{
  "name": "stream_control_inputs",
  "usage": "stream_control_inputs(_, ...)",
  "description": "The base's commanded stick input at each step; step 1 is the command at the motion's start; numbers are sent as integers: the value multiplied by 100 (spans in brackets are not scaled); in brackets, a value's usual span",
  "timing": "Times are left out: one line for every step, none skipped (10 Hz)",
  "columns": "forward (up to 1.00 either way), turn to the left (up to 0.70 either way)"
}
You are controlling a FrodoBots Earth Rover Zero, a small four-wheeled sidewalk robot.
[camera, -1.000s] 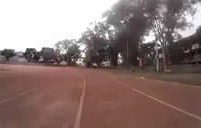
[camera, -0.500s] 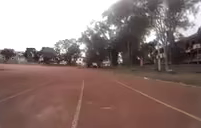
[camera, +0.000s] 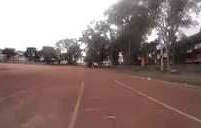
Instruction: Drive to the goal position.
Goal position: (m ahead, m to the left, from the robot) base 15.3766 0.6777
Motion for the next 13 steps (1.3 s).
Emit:
stream_control_inputs(50, 0)
stream_control_inputs(50, 0)
stream_control_inputs(50, 0)
stream_control_inputs(50, 0)
stream_control_inputs(50, 0)
stream_control_inputs(50, 0)
stream_control_inputs(50, 0)
stream_control_inputs(50, 0)
stream_control_inputs(50, 0)
stream_control_inputs(50, 0)
stream_control_inputs(50, 0)
stream_control_inputs(50, 0)
stream_control_inputs(50, 0)
